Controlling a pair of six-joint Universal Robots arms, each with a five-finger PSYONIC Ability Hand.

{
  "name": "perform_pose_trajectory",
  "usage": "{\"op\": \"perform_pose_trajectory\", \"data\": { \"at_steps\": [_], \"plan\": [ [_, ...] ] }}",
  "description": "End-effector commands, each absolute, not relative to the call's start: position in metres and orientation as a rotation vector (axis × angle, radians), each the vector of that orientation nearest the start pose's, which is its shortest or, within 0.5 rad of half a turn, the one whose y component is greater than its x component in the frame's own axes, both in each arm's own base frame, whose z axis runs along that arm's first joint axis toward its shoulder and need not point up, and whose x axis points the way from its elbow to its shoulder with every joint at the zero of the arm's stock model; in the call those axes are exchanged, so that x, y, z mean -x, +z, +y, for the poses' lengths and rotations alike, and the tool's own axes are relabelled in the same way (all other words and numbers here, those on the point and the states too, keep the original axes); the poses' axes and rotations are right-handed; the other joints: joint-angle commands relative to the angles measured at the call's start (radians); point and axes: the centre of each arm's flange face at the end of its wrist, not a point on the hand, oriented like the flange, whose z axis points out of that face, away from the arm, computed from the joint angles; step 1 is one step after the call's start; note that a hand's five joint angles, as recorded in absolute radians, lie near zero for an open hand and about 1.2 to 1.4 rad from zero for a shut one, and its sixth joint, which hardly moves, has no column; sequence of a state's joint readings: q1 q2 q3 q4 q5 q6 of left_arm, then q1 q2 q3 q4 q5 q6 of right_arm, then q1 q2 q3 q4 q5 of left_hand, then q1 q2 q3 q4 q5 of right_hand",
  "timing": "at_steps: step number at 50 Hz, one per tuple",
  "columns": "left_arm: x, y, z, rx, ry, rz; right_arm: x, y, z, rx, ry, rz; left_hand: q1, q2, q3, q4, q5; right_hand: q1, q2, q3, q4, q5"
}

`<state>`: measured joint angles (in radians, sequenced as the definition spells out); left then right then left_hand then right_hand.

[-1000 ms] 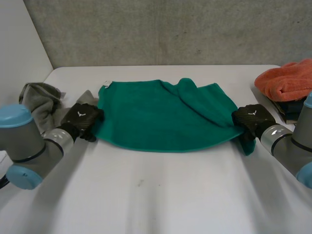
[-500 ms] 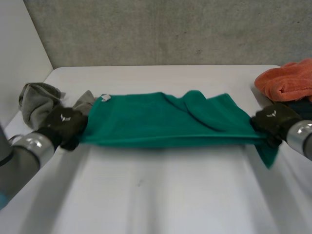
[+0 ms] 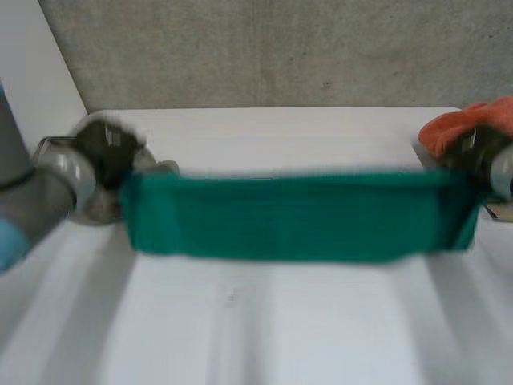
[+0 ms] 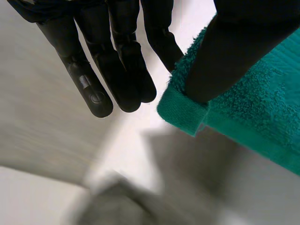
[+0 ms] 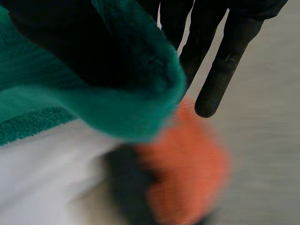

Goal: Fold the laundry.

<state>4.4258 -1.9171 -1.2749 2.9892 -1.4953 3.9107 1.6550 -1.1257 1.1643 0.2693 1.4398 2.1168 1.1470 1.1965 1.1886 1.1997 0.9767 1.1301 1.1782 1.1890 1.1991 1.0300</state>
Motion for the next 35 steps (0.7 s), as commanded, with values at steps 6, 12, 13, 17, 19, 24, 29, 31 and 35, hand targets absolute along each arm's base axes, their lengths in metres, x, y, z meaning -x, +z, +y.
{"op": "perform_pose_trajectory", "data": {
  "at_steps": [6,12,13,17,19,24,29,31,35],
  "plan": [
    [0.243,0.451,-0.372,-0.490,-2.679,1.107,-0.192,0.429,-0.403,0.704,-3.173,1.275,0.249,0.200,0.208,0.197,0.245,0.266,0.218,0.207,0.197,0.192],
    [0.238,0.435,-0.382,-0.483,-2.638,1.210,-0.196,0.417,-0.410,0.716,-3.159,1.229,0.249,0.200,0.208,0.197,0.245,0.266,0.218,0.207,0.197,0.192],
    [0.238,0.430,-0.383,-0.489,-2.625,1.233,-0.197,0.412,-0.412,0.724,-3.147,1.247,0.249,0.200,0.208,0.197,0.245,0.266,0.218,0.207,0.197,0.192],
    [0.236,0.400,-0.390,-0.534,-2.564,1.349,-0.200,0.384,-0.422,0.773,-3.052,1.382,0.249,0.200,0.208,0.197,0.245,0.266,0.218,0.207,0.197,0.192],
    [0.237,0.379,-0.393,-0.575,-2.532,1.412,-0.204,0.363,-0.427,0.812,-2.966,1.490,0.249,0.200,0.208,0.197,0.245,0.266,0.218,0.207,0.197,0.192],
    [0.242,0.323,-0.397,-0.679,-2.437,1.577,-0.212,0.306,-0.432,0.914,-2.723,1.738,0.249,0.200,0.208,0.197,0.245,0.266,0.218,0.207,0.197,0.192],
    [0.245,0.248,-0.387,-0.795,-2.263,1.824,-0.220,0.234,-0.424,1.027,-2.402,2.000,0.249,0.200,0.208,0.197,0.245,0.266,0.218,0.207,0.197,0.192],
    [0.245,0.222,-0.377,-0.848,-2.191,1.915,-0.221,0.210,-0.416,1.086,-2.286,2.096,0.249,0.200,0.208,0.197,0.245,0.266,0.218,0.207,0.197,0.192],
    [0.240,0.198,-0.358,-0.911,-2.092,2.019,-0.220,0.186,-0.401,1.216,-2.144,2.207,0.249,0.200,0.208,0.197,0.245,0.266,0.218,0.207,0.197,0.192]
  ]
}}
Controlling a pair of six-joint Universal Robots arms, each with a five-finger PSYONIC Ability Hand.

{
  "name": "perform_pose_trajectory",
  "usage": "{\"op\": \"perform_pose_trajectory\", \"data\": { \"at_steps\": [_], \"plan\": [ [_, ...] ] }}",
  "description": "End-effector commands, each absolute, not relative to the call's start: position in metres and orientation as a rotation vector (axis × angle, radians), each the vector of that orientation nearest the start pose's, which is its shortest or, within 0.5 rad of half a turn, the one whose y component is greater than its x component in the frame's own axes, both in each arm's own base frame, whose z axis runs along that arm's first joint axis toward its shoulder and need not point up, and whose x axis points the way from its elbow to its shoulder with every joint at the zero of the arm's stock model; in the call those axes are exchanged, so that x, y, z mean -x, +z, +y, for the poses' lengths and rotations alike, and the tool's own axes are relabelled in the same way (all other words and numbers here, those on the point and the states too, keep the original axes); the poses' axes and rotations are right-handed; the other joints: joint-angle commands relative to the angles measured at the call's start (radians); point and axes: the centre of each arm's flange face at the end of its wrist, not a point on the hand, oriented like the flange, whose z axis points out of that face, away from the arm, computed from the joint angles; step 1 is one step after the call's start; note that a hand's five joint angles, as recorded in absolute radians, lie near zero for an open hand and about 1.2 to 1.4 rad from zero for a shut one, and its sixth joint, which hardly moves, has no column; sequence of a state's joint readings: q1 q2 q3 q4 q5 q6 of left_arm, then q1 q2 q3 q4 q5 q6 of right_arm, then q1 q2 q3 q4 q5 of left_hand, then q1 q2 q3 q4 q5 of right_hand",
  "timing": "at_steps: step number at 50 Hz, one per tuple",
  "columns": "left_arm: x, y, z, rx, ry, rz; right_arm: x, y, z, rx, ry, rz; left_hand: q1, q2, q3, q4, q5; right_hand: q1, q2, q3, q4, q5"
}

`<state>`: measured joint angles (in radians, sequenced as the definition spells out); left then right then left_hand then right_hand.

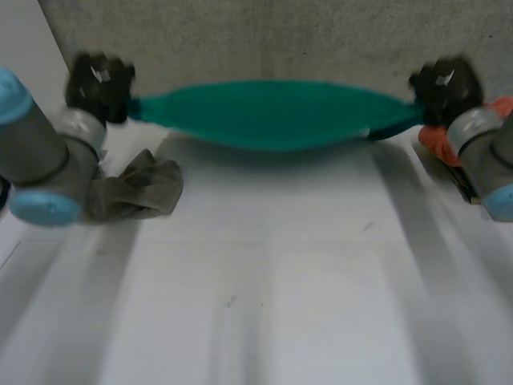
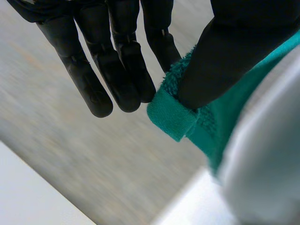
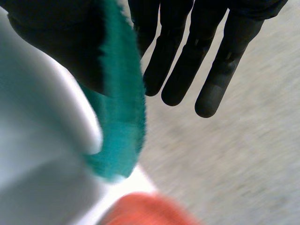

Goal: Fold the laundry.

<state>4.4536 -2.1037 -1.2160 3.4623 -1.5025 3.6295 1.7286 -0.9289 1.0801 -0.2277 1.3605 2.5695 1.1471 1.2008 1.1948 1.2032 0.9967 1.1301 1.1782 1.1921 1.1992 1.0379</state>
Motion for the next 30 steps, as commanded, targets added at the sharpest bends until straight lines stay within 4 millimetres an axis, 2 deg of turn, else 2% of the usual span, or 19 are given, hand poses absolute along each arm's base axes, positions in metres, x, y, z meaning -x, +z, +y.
{"op": "perform_pose_trajectory", "data": {
  "at_steps": [1,4,5,8,9,11,12,16,18,20,23,27,28,30],
  "plan": [
    [0.237,0.193,-0.349,-0.934,-2.052,2.051,-0.217,0.181,-0.395,1.261,-2.088,2.252,0.249,0.195,0.201,0.193,0.225,0.266,0.218,0.204,0.197,0.184],
    [0.230,0.189,-0.333,-0.968,-1.967,2.102,-0.211,0.178,-0.381,1.321,-1.992,2.327,0.249,0.195,0.201,0.193,0.225,0.266,0.218,0.204,0.197,0.184],
    [0.222,0.186,-0.320,-0.992,-1.891,2.150,-0.205,0.181,-0.370,1.362,-1.925,2.383,0.249,0.195,0.201,0.193,0.225,0.266,0.218,0.204,0.197,0.184],
    [0.210,0.185,-0.296,-1.042,-1.751,2.222,-0.191,0.189,-0.352,1.413,-1.814,2.485,0.249,0.195,0.201,0.193,0.225,0.266,0.218,0.204,0.197,0.184],
    [0.203,0.186,-0.277,-1.090,-1.648,2.259,-0.180,0.192,-0.340,1.445,-1.720,2.553,0.249,0.195,0.201,0.193,0.225,0.266,0.218,0.204,0.197,0.184],
    [0.194,0.187,-0.258,-1.147,-1.536,2.283,-0.171,0.196,-0.324,1.492,-1.615,2.607,0.249,0.195,0.201,0.193,0.225,0.266,0.218,0.204,0.197,0.184],
    [0.185,0.188,-0.242,-1.199,-1.431,2.297,-0.161,0.200,-0.309,1.546,-1.513,2.650,0.249,0.195,0.201,0.193,0.225,0.266,0.218,0.204,0.197,0.184],
    [0.167,0.192,-0.211,-1.298,-1.227,2.317,-0.139,0.209,-0.280,1.706,-1.330,2.686,0.249,0.195,0.201,0.193,0.225,0.266,0.218,0.204,0.197,0.184],
    [0.163,0.193,-0.202,-1.334,-1.174,2.325,-0.136,0.213,-0.275,1.769,-1.345,2.658,0.249,0.195,0.201,0.193,0.225,0.266,0.218,0.204,0.197,0.184],
    [0.163,0.196,-0.195,-1.376,-1.150,2.326,-0.139,0.217,-0.272,1.847,-1.409,2.579,0.249,0.195,0.201,0.193,0.225,0.266,0.218,0.204,0.197,0.184],
    [0.167,0.198,-0.200,-1.391,-1.194,2.298,-0.140,0.215,-0.279,1.828,-1.463,2.557,0.249,0.195,0.201,0.193,0.225,0.266,0.218,0.204,0.197,0.184],
    [0.179,0.200,-0.226,-1.384,-1.291,2.234,-0.145,0.196,-0.304,1.732,-1.513,2.562,0.249,0.195,0.201,0.193,0.225,0.266,0.218,0.204,0.197,0.184],
    [0.185,0.201,-0.240,-1.361,-1.332,2.213,-0.152,0.190,-0.314,1.704,-1.547,2.547,0.249,0.195,0.201,0.193,0.225,0.266,0.218,0.204,0.197,0.184],
    [0.191,0.203,-0.255,-1.332,-1.380,2.197,-0.158,0.184,-0.324,1.674,-1.577,2.544,0.249,0.195,0.201,0.193,0.225,0.266,0.218,0.204,0.197,0.184]
  ]
}}
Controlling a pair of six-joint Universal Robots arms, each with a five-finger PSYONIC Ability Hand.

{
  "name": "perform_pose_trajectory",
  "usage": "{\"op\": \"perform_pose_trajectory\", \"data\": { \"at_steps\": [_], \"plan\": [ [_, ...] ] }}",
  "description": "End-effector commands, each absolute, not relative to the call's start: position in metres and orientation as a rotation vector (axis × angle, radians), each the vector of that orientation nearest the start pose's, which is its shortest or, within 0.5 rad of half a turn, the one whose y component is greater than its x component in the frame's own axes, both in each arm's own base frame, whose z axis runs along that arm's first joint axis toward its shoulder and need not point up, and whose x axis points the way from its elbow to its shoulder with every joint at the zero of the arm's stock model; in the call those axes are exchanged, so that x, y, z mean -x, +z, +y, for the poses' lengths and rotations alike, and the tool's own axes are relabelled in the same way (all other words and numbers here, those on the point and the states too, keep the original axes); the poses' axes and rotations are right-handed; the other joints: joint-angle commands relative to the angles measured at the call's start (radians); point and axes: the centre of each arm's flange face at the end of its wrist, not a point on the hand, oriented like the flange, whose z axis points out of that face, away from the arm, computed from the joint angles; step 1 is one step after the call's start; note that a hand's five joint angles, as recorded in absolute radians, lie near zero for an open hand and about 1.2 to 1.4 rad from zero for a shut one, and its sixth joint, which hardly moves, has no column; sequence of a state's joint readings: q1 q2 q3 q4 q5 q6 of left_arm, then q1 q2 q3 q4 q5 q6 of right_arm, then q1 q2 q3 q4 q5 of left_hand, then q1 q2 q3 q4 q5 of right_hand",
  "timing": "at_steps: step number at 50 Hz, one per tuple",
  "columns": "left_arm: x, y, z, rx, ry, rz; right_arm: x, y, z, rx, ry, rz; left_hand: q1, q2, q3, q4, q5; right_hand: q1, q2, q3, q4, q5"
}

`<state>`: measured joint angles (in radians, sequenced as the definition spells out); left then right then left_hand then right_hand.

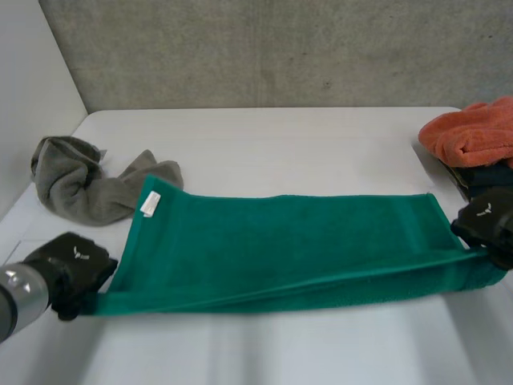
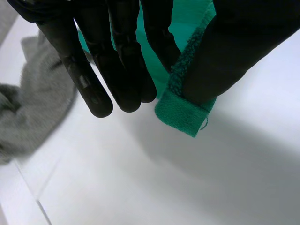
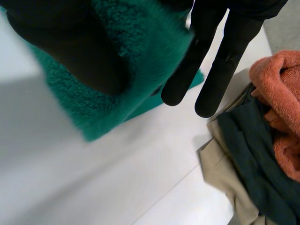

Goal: Fold the laundry.

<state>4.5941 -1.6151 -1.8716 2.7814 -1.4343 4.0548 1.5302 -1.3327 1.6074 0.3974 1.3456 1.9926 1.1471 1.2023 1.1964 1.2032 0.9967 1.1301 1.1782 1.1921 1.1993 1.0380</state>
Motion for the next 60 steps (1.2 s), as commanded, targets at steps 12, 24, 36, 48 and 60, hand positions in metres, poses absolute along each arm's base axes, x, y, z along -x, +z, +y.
{"op": "perform_pose_trajectory", "data": {
  "at_steps": [12,24,36,48,60],
  "plan": [
    [0.255,0.193,-0.349,-1.220,-1.655,2.047,-0.169,0.151,-0.391,1.483,-1.858,2.640,0.249,0.194,0.200,0.193,0.225,0.266,0.218,0.204,0.197,0.184],
    [0.290,0.175,-0.387,-1.234,-1.766,1.938,-0.181,0.140,-0.422,1.450,-2.068,2.582,-0.161,-0.216,-0.210,-0.217,-0.185,-0.802,-0.850,-0.864,-0.871,-0.884],
    [0.297,0.183,-0.379,-1.160,-1.839,1.850,-0.192,0.153,-0.428,1.225,-2.217,2.551,-0.973,-1.028,-1.022,-1.029,-0.997,-0.956,-1.004,-1.018,-1.025,-1.038],
    [0.313,0.136,-0.390,-1.282,-1.880,1.850,-0.205,0.121,-0.445,1.096,-2.096,2.472,-0.973,-1.028,-1.022,-1.029,-0.997,-0.956,-1.004,-1.018,-1.025,-1.038],
    [0.311,0.178,-0.437,-0.901,-2.153,1.675,-0.208,0.142,-0.487,0.741,-2.518,2.149,-0.973,-1.028,-1.022,-1.029,-0.997,-0.956,-1.004,-1.018,-1.025,-1.038]
  ]
}}
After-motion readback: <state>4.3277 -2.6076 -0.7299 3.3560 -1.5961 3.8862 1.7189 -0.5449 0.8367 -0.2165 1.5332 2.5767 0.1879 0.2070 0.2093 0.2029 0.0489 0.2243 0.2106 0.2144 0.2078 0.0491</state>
